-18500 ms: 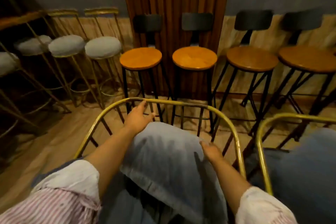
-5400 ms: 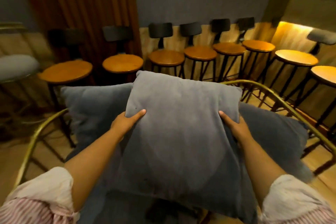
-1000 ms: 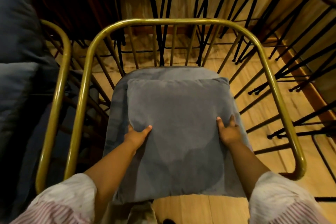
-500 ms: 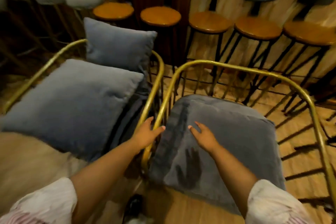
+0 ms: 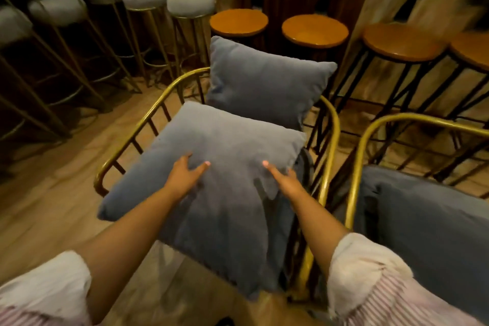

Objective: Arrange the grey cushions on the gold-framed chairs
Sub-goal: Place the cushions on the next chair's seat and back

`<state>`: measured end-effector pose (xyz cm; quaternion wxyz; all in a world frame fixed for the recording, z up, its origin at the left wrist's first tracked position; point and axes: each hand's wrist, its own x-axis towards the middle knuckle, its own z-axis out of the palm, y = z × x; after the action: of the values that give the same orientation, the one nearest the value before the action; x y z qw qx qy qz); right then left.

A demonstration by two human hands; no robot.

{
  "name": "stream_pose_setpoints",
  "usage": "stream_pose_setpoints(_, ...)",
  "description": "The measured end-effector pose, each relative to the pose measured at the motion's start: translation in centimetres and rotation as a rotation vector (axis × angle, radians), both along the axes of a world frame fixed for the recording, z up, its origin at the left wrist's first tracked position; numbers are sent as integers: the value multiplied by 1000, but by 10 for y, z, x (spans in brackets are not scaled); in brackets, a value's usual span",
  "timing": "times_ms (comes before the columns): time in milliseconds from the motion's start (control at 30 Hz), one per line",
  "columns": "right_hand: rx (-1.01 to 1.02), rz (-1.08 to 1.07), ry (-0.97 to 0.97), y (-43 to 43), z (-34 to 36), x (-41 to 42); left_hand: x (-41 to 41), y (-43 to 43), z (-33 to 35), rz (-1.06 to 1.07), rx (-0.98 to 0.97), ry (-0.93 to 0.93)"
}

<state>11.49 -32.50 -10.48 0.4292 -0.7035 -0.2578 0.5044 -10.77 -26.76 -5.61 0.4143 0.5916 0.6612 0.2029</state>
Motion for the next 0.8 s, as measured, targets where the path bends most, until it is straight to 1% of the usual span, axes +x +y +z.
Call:
stream_pose_setpoints(67, -60, -132, 48, 27, -17, -20, -17, 42, -8, 46, -24, -19)
stream_pose_setpoints(133, -115, -219, -9, 43, -32, -33, -30, 77, -15, 78, -47, -25)
stream_pose_setpoints(233, -203, -258, -90, 53, -53, -38, -52, 128, -35, 81, -107, 18)
stream_pose_setpoints(300, -222, -287, -84, 55, -66, -33, -65, 154, -53, 96, -164, 20)
stream_pose_setpoints(333, -221, -299, -73, 57, -73, -32, -75, 172, -73, 99, -183, 8)
stream_pose_setpoints(467, -227, -312, -41, 60, -84, -27, -81, 177, -69, 131, -243, -21)
stream_pose_setpoints(600, -145, -343, 51, 54, -90, -23, -86, 169, -65, 159, -296, -37)
stream_pose_setpoints(700, -56, -392, 90, 46, -76, -20, -84, 160, -51, 169, -286, -29)
stream_pose_setpoints(800, 7, -397, 120, 38, -40, -19, -82, 148, -19, 195, -232, -49)
